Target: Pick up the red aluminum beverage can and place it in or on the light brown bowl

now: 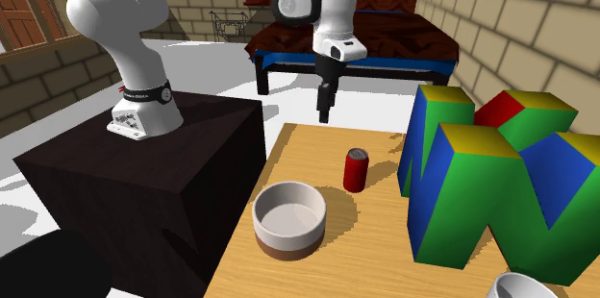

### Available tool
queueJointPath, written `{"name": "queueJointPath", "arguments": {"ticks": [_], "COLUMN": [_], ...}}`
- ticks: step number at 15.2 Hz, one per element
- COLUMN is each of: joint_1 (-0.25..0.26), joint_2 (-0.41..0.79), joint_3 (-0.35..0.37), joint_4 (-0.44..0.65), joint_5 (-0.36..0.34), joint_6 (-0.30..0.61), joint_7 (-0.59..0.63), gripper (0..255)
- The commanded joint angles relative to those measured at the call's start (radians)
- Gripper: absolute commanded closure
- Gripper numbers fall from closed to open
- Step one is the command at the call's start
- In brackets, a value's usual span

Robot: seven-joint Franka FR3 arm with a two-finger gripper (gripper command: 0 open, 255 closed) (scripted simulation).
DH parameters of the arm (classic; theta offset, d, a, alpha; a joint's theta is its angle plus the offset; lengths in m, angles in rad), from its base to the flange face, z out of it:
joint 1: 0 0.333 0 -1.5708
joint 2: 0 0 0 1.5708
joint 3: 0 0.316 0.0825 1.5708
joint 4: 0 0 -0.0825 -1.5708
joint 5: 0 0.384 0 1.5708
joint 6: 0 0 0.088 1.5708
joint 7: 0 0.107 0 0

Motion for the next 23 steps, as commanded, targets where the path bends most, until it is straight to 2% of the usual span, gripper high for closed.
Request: {"name": "queueJointPath", "arguments": {"ticks": [1, 9, 17, 23], "joint_1": [0.002, 0.009, 0.013, 0.013], "joint_2": [0.082, 0.387, 0.476, 0.476], "joint_3": [-0.005, -0.025, -0.028, -0.028], "joint_4": [0.06, 0.316, 0.343, 0.343], "joint_5": [-0.01, -0.035, -0.038, -0.038], "joint_6": [0.025, 0.085, 0.147, 0.147], "joint_7": [0.005, 0.012, 0.014, 0.014], "gripper": [0, 0, 0, 0]}}
